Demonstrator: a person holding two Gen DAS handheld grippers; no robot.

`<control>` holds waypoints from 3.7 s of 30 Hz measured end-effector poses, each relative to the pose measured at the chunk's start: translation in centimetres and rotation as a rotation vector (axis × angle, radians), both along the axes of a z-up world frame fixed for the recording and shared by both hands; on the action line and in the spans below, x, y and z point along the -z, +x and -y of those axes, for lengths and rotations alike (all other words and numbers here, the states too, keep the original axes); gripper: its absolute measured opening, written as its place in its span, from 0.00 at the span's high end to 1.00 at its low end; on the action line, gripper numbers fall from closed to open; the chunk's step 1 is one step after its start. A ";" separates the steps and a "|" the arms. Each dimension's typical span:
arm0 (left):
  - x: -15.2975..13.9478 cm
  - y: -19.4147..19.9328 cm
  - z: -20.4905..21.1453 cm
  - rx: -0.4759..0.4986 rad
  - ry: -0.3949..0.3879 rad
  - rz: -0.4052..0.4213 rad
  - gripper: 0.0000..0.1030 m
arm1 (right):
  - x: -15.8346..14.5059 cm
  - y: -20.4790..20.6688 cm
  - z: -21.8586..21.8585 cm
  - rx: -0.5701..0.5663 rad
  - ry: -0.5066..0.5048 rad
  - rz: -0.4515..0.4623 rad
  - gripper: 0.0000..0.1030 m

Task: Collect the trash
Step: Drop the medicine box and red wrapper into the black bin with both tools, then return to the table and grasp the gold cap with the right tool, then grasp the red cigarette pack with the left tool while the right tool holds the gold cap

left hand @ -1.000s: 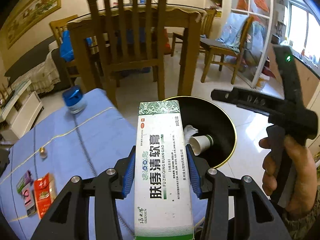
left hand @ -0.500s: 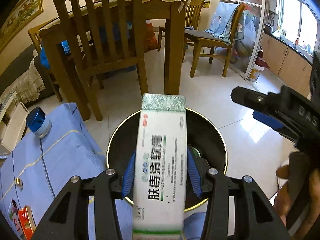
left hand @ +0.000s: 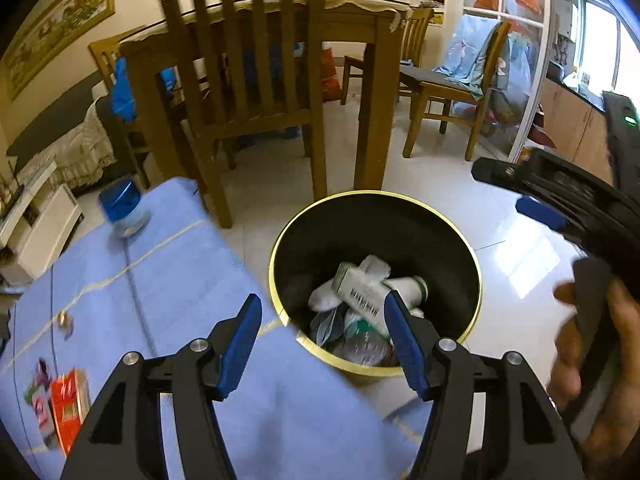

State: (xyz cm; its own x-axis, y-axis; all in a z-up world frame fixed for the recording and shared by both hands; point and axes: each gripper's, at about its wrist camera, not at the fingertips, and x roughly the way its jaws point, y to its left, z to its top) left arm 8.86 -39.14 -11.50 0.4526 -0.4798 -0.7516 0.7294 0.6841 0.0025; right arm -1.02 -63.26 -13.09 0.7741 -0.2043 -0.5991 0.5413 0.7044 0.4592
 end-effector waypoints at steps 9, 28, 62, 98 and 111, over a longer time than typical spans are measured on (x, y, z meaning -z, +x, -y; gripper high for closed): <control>-1.7 -1.8 -10.7 -0.124 -0.039 0.069 0.30 | -2.2 3.9 -8.1 -0.163 -0.325 -0.061 0.09; 1.1 2.0 -36.6 -0.614 -0.084 0.056 0.06 | 0.1 15.0 -29.6 -0.790 -0.300 -0.157 0.18; 3.2 3.9 -38.0 -0.601 -0.169 -0.083 0.07 | 1.9 20.7 -32.3 -0.904 -0.087 -0.291 0.80; 4.6 6.6 -26.2 -0.466 -0.264 -0.287 0.25 | 0.4 11.5 -20.9 -0.844 0.133 -0.023 0.80; 4.9 8.5 -20.8 -0.475 -0.020 -0.188 0.23 | 0.0 11.0 -20.1 -0.844 0.154 0.005 0.79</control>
